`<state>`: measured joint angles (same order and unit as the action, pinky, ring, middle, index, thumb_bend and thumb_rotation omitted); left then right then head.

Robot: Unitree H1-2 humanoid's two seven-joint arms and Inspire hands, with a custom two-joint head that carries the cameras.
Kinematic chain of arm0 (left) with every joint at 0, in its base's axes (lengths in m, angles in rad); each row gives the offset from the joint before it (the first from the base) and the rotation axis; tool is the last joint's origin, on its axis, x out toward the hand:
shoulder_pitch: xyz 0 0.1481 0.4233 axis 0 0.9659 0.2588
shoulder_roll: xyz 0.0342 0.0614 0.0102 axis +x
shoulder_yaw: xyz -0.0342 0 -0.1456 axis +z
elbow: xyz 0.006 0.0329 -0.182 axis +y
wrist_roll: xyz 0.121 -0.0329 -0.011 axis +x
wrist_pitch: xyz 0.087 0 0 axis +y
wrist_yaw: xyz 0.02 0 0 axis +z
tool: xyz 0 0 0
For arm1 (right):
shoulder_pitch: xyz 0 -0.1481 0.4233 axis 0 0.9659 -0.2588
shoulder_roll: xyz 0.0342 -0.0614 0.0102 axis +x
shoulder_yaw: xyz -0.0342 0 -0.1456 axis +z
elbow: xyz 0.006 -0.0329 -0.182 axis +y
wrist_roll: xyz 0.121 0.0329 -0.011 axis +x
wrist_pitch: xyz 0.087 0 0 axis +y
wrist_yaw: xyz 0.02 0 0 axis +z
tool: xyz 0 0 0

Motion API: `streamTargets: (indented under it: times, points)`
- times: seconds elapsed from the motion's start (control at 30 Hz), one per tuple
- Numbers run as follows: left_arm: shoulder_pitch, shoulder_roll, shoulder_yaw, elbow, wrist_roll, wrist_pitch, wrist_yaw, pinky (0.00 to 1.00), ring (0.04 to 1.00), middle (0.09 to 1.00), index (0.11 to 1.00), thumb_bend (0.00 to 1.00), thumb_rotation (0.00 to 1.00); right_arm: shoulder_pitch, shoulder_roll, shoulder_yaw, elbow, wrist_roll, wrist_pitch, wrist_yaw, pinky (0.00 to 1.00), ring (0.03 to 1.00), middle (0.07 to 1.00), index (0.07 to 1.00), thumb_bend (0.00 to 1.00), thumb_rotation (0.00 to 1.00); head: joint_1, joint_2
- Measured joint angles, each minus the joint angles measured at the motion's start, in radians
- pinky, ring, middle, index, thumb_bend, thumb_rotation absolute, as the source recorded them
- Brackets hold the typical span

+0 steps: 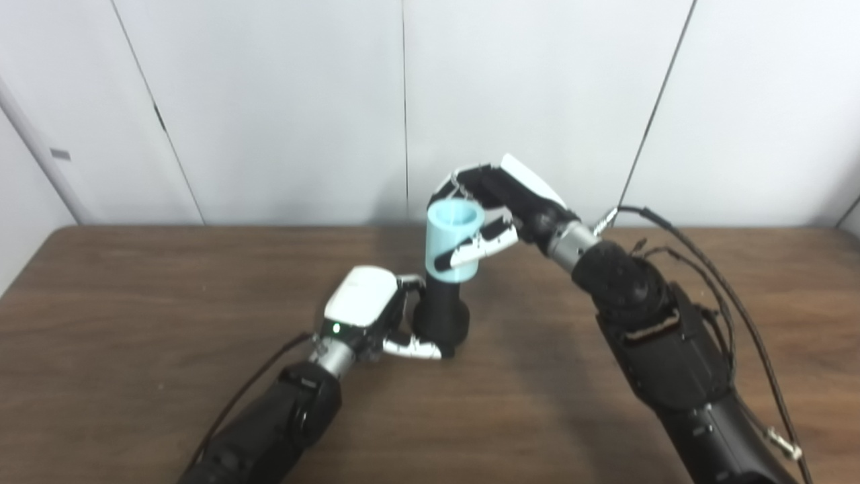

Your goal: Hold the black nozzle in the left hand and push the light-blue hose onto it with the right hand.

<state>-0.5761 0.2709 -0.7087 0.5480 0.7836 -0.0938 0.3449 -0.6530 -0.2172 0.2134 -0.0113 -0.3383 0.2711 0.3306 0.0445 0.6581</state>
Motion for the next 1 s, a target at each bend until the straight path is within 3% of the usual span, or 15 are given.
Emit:
streamTargets:
  times: [0.3,1.0]
  points:
    - [0.001,0.001,0.000,-0.003,-0.006,0.002,-0.002,0.29,0.371,0.448,0.536,0.50,0.00,0.008,0.004,0.002,-0.007,-0.002,0.004,-0.009,0.36,0.424,0.471,0.510,0.52,0.00,0.003,0.006]
    - [0.005,0.004,0.000,-0.005,-0.007,0.004,-0.003,0.29,0.369,0.448,0.537,0.50,0.00,0.036,0.026,0.016,-0.010,0.003,0.002,-0.057,0.33,0.417,0.462,0.523,0.52,0.00,0.006,0.017]
